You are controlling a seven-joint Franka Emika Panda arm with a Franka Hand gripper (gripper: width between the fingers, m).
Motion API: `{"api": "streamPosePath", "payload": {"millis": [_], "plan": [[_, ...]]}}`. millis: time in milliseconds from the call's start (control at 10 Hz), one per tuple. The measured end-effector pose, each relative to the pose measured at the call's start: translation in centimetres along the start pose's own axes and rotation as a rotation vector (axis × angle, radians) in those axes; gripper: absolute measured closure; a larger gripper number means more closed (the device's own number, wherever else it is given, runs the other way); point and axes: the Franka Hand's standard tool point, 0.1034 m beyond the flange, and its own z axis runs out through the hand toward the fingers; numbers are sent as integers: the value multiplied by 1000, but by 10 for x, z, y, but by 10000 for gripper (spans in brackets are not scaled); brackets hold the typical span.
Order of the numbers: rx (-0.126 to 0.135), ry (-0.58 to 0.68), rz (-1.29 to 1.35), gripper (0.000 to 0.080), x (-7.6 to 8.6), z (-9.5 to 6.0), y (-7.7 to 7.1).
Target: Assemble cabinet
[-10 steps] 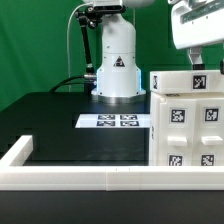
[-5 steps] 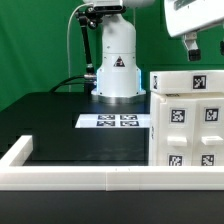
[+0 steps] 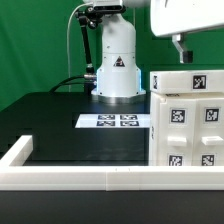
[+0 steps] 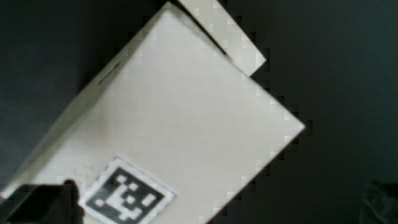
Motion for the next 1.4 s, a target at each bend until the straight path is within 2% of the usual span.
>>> {"api": "streamPosePath", "payload": {"millis": [300, 400, 700, 800, 1200, 1300, 1400], "plan": [[-4, 6, -239, 3, 0, 1, 0], [-4, 25, -432, 3, 1, 1, 0], [-18, -22, -903, 3, -1, 1, 5], [-22, -51, -977, 3, -4, 1, 7], [-26, -48, -1193, 3, -1, 1, 9], [-29, -50, -1286, 3, 0, 1, 10], [-31, -58, -1496, 3, 4, 1, 16]]}}
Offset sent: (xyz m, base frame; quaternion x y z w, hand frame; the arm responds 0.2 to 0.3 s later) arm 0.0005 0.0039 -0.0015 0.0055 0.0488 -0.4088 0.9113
